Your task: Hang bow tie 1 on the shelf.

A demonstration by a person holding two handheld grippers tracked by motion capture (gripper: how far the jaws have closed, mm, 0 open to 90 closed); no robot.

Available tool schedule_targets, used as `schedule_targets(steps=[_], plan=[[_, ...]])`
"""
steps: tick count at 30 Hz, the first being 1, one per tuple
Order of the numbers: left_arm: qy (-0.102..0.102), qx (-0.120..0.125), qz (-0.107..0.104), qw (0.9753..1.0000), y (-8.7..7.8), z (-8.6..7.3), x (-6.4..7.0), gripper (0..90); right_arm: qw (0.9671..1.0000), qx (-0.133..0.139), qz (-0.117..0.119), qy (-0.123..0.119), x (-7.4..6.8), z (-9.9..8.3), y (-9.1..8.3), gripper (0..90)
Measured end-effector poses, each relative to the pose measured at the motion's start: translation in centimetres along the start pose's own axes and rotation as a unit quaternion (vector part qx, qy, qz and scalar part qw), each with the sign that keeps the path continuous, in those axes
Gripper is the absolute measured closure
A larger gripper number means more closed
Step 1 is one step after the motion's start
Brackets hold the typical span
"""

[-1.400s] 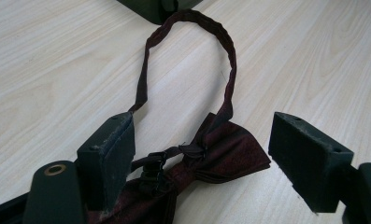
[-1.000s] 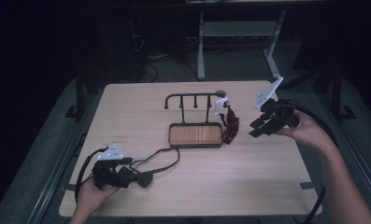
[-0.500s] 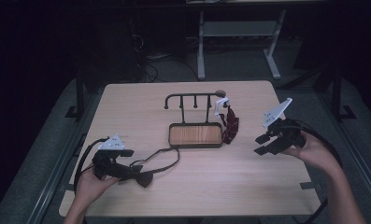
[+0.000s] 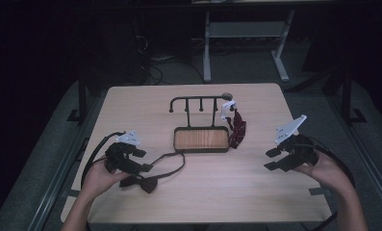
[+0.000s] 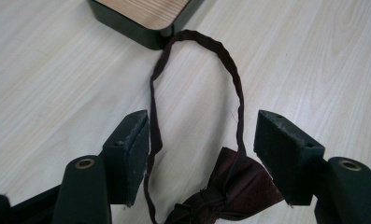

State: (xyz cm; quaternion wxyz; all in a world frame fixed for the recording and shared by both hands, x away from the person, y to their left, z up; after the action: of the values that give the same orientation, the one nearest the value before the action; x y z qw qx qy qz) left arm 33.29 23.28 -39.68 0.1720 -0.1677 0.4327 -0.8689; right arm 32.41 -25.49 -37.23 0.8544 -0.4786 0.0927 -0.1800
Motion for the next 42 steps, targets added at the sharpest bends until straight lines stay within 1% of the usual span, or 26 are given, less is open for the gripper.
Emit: schedule_targets(steps=[1,2,4,5,6,7,8,9,10,11,12,14,17,18,19,21,22,23,25,26,27,29,30,32,38,42], plan=[[0.0,0.0,0.0,1.0,0.0,0.0,0.0,35.5,1.0,0.0,-0.001,0.0,-0.1,-0.1,0.1,49.9],[-0.004,-0.002,-0.002,1.0,0.3,0.1,0.0,35.5,1.0,0.001,-0.001,0.001,-0.1,-0.3,0.2,49.6],[0.001,-0.02,-0.004,0.9998,0.6,0.4,-0.2,35.5,1.0,0.001,0.0,0.002,-0.2,-0.4,0.2,49.5],[0.002,-0.024,-0.005,0.9997,0.9,0.6,-0.3,35.5,1.0,0.003,0.001,0.003,-0.2,-0.5,0.3,48.9],[-0.003,-0.021,-0.007,0.9997,1.1,0.6,-0.4,35.5,1.0,0.002,-0.001,0.002,-0.2,-0.6,0.4,48.4],[0.0,-0.028,-0.009,0.9996,1.2,0.8,-0.5,35.5,1.0,0.0,-0.002,0.004,-0.2,-0.6,0.5,47.9],[-0.007,-0.026,-0.009,0.9996,1.4,0.9,-0.5,35.5,1.0,0.003,-0.005,0.004,-0.2,-0.7,0.6,47.1],[-0.001,-0.034,-0.009,0.9994,1.5,1.0,-0.7,35.5,1.0,0.003,-0.005,0.004,-0.2,-0.7,0.6,47.1],[-0.008,-0.031,-0.013,0.9994,1.7,1.2,-0.7,35.5,0.9999,0.008,-0.006,0.006,-0.3,-0.8,0.6,46.3],[-0.008,-0.031,-0.013,0.9994,1.7,1.2,-0.7,35.5,0.9999,0.008,-0.006,0.006,-0.3,-0.8,0.6,46.3],[-0.006,-0.038,-0.013,0.9992,1.9,1.3,-0.9,35.5,0.9999,0.007,-0.008,0.006,-0.3,-1.0,0.6,46.1],[-0.011,-0.042,-0.013,0.999,2.0,1.4,-1.0,35.5,0.9999,0.005,-0.008,0.008,-0.4,-1.1,0.7,45.4],[-0.01,-0.046,-0.014,0.9988,2.1,1.5,-1.1,36.1,0.9998,0.009,-0.01,0.011,-0.2,-1.3,0.6,44.7],[-0.007,-0.047,-0.015,0.9988,2.2,1.5,-1.2,36.4,0.9998,0.009,-0.01,0.017,-0.2,-1.3,0.6,44.3],[-0.009,-0.049,-0.014,0.9987,2.3,1.6,-1.2,36.6,0.9998,0.009,-0.01,0.017,-0.2,-1.3,0.6,44.3],[-0.005,-0.055,-0.015,0.9984,2.5,1.8,-1.4,36.9,0.9998,0.009,-0.012,0.015,-0.2,-1.4,0.7,43.7],[0.001,-0.062,-0.015,0.998,2.6,1.9,-1.5,37.1,0.9997,0.008,-0.012,0.017,-0.3,-1.4,0.7,43.4],[-0.003,-0.061,-0.016,0.998,2.8,2.0,-1.5,37.5,0.9997,0.008,-0.011,0.018,-0.3,-1.4,0.7,43.3],[0.005,-0.071,-0.014,0.9973,3.0,2.3,-1.7,38.2,0.9997,0.011,-0.009,0.019,-0.4,-1.5,0.6,43.3],[0.004,-0.067,-0.016,0.9976,3.2,2.4,-1.7,38.6,0.9997,0.011,-0.01,0.021,-0.4,-1.5,0.6,43.2],[-0.001,-0.068,-0.019,0.9975,3.3,2.5,-1.8,39.7,0.9997,0.012,-0.011,0.018,-0.4,-1.5,0.5,43.2],[0.003,-0.076,-0.014,0.997,3.6,2.7,-1.9,40.4,0.9996,0.015,-0.01,0.021,-0.5,-1.6,0.4,43.2],[0.008,-0.082,-0.016,0.9965,3.7,2.9,-2.0,41.0,0.9996,0.016,-0.01,0.02,-0.5,-1.6,0.3,43.1],[0.006,-0.084,-0.017,0.9963,4.0,3.1,-2.0,42.0,0.9997,0.016,-0.013,0.015,-0.4,-1.7,0.4,42.4],[0.007,-0.088,-0.021,0.9959,4.6,3.8,-2.2,44.4,0.9994,0.016,-0.011,0.028,-0.5,-1.9,0.5,40.3],[-0.001,-0.096,-0.018,0.9952,5.0,3.7,-2.6,46.4,0.9993,0.02,-0.015,0.026,-0.5,-2.0,0.4,39.3]])
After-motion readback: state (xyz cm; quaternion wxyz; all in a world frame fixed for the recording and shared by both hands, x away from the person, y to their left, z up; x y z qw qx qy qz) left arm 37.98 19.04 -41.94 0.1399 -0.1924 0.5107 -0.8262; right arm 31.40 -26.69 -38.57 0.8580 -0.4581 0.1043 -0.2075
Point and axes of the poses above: each handheld gripper's, and its own axes: y roughly forward along the jaws, z roughly out of its top, x roughly to its right, the point moved 1 cm from there along y, roughly forward along the jaws, and after that the axes turned 4 degrees about -z, right-handed, at the moved point
